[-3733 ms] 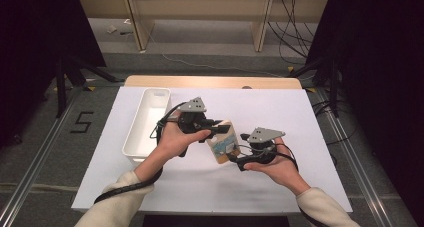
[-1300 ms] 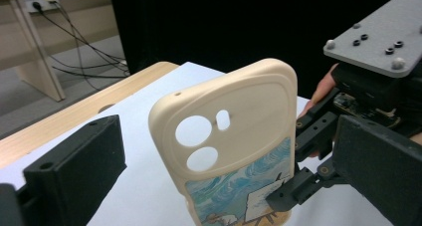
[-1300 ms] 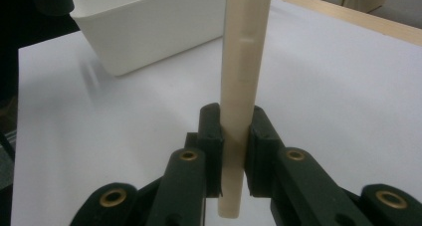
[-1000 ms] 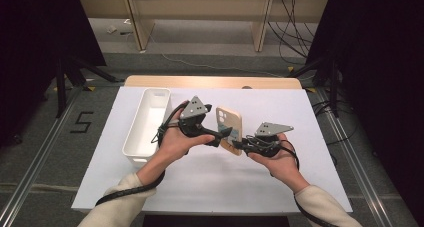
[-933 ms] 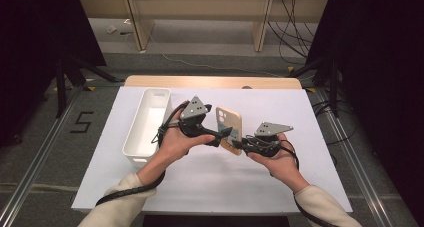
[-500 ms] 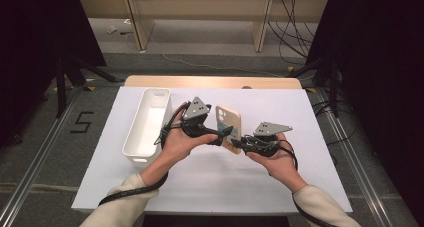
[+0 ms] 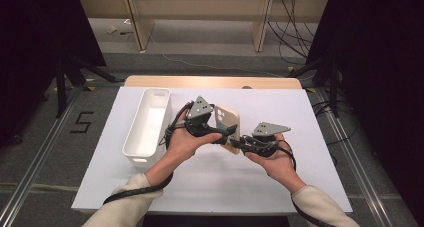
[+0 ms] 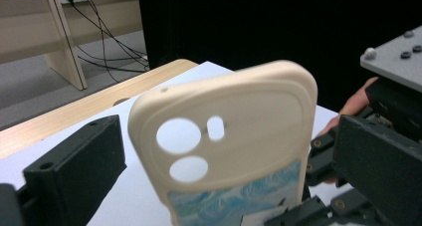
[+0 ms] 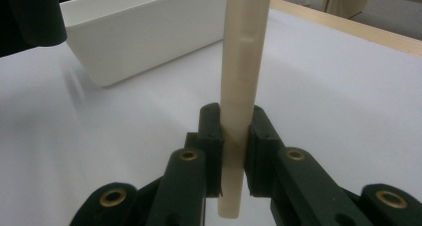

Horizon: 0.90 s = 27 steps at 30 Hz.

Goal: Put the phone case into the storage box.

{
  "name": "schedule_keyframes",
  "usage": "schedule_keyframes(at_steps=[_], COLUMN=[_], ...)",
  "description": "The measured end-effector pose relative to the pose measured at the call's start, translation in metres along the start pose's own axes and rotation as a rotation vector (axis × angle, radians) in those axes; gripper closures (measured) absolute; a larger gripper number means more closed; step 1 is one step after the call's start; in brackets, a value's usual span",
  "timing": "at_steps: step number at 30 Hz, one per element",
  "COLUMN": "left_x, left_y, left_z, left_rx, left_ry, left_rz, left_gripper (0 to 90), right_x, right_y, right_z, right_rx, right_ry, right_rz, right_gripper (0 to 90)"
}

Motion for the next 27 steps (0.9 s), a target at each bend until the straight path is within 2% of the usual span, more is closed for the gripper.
schedule_keyframes(at_steps=[12, 18, 27], left_x=[-0.0012, -0.0005, -0.0017], left_y=[0.0004, -0.0004, 0.0012], left_z=[-0.0037, -0.0044, -0.0043], left_rx=[-0.026, -0.040, -0.032], left_ry=[0.009, 0.012, 0.021], left_rz=[0.013, 0.021, 0.012], left_gripper=[0.2, 4.6, 8.1], right_x=[-0.0006, -0.0012, -0.0010], right_y=[-0.0042, -0.0033, -0.0030], right_z=[-0.0027, -0.0024, -0.0026], right_rx=[0.007, 0.017, 0.019], right_ry=[-0.002, 0.006, 0.011], right_rz=[0.010, 0.010, 0.009], right_gripper=[80.7, 80.7, 80.4])
Point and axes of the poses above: each handheld gripper's, and its own axes: z roughly backward along the jaws, x roughly out of its underside, y roughly to its right, the point moved 7 cm from there along -z, roughly forward along the jaws, and after that the axes turned 4 degrees about x, right-handed, at the moved point
